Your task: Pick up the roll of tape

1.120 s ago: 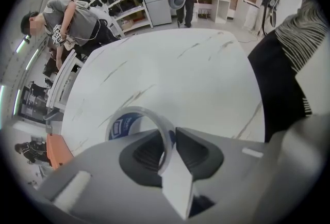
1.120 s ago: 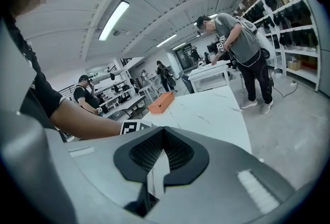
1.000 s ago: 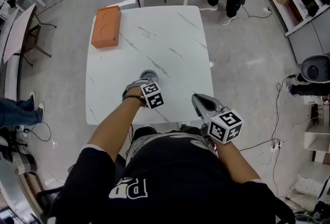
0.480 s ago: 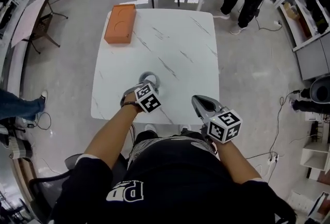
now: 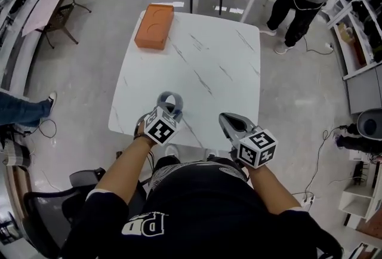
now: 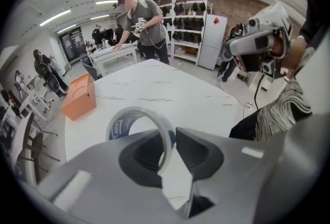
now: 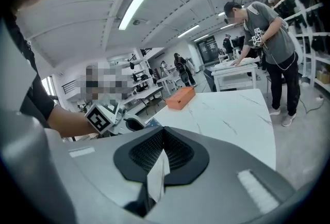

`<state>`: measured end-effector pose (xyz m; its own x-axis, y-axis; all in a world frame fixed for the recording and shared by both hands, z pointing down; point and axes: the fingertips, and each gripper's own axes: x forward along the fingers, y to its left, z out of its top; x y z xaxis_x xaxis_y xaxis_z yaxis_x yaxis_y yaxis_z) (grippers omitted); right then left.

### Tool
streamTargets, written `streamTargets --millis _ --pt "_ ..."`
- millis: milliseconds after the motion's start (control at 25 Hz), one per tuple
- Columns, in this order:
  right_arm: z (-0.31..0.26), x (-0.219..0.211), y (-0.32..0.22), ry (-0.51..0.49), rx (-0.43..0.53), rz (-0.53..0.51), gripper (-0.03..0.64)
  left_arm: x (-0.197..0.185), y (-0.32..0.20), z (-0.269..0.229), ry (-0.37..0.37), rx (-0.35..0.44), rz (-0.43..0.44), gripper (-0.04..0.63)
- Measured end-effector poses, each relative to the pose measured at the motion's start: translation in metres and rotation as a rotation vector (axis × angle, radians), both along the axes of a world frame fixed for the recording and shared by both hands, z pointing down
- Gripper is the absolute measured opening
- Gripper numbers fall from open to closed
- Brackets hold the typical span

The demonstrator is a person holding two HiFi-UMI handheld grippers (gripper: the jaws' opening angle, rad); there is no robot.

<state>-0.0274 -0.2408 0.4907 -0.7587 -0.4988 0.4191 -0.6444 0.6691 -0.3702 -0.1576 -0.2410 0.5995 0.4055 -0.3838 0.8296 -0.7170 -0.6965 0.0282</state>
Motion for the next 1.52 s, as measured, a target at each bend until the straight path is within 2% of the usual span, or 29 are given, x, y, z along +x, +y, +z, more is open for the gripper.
streamTargets --millis 320,640,1040,1520 --pt "-0.018 -0.018 -0.003 -0.017 0.042 -0.040 -0.002 -0.017 0.014 -0.059 0.245 0.071 -0.205 0.135" --pt "-0.030 -0.028 -0.008 -0.027 0.078 -0.033 -0.002 -0.005 0.027 -0.106 0.397 0.141 -0.236 0.135" --pt "-0.037 -0.028 -0.009 -0.034 0.127 -0.003 -0.002 0.004 0.034 -0.127 0.445 0.183 -0.208 0.135" --pt "-0.026 -0.024 -0.005 -0.046 0.086 -0.005 -0.002 0.020 0.034 -0.133 0.439 0.195 -0.153 0.135"
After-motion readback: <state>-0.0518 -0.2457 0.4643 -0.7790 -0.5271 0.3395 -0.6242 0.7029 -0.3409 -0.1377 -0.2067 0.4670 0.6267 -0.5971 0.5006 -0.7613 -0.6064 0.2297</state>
